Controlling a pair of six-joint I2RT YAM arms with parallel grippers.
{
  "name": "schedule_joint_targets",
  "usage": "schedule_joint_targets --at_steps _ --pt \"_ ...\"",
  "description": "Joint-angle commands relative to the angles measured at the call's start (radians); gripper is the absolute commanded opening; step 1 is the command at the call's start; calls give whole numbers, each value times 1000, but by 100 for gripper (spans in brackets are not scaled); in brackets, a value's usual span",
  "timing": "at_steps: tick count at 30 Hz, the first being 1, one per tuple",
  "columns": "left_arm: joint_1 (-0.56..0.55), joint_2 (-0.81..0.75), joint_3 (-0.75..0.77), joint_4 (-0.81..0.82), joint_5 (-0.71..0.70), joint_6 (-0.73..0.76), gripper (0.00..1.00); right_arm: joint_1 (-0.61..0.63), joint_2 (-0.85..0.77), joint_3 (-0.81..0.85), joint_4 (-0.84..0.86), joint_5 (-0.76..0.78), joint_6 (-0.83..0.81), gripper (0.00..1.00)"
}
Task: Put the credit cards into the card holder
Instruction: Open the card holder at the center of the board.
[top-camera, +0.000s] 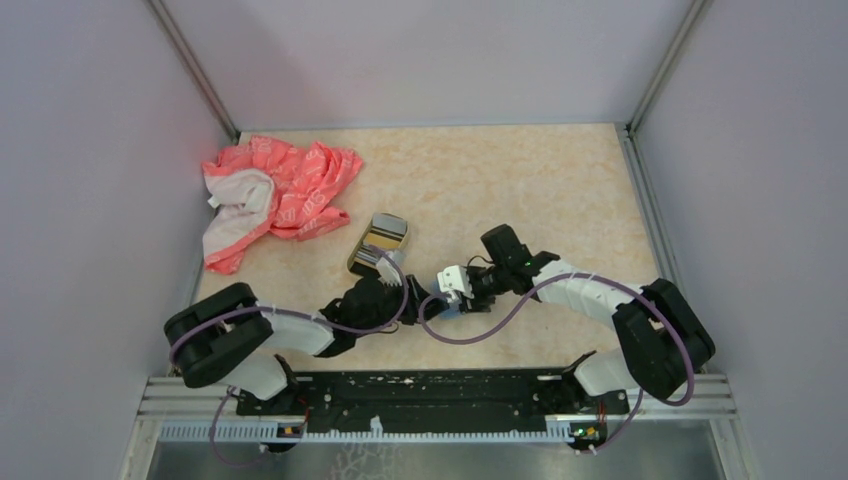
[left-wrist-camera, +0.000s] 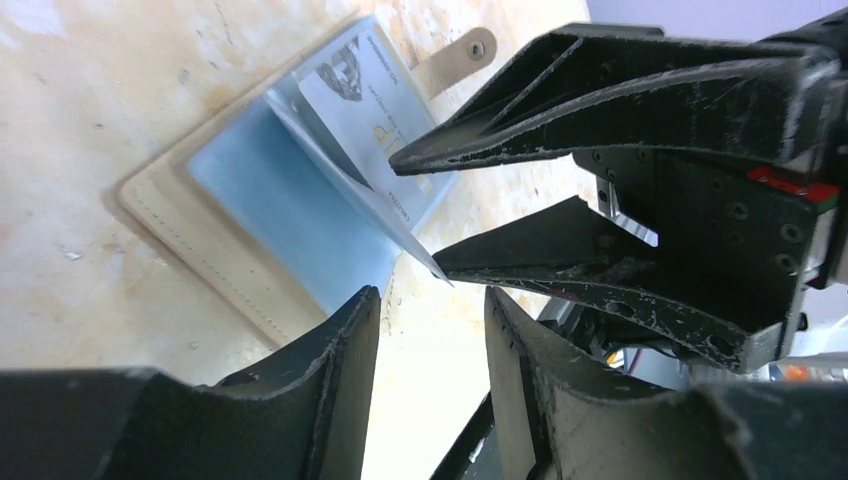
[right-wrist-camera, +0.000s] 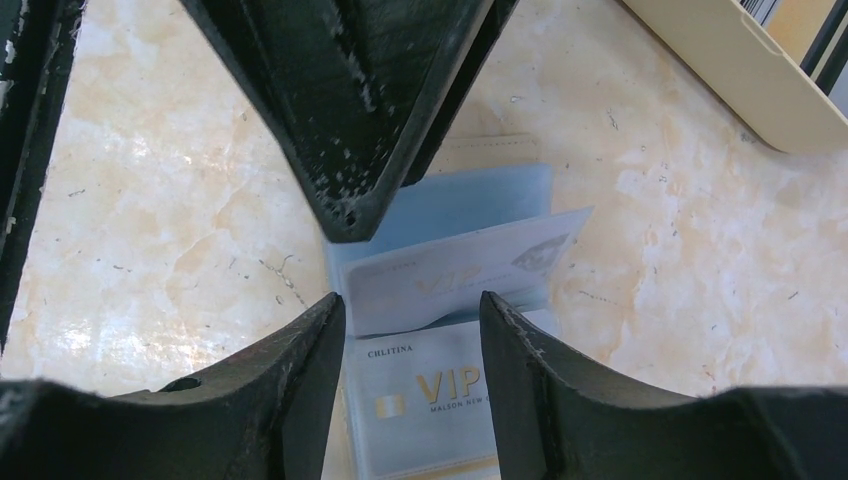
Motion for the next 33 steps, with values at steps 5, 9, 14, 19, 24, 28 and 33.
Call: schedule_joint_targets --at_steps 5,9,14,19,24,28,33 --pt "-4 -222 -16 -267 -187 71 42 -7 -1 51 4 -13 -2 51" --pt "-4 -257 25 -402 -249 102 31 -8 2 54 -2 -13 -2 51" --pt "-4 -216 82 -465 -245 144 20 -9 6 57 -6 -13 -4 51" --pt "-4 -136 153 -463 -206 170 20 -9 9 60 -13 -16 -5 51" --pt "-4 -23 248 -464 -162 191 21 -15 6 65 -21 -23 -4 50" --pt "-4 68 317 -467 -135 206 21 -46 -3 84 -57 -56 -9 53" --pt "-4 134 381 -483 -107 224 22 -121 -44 89 -90 -142 -27 55"
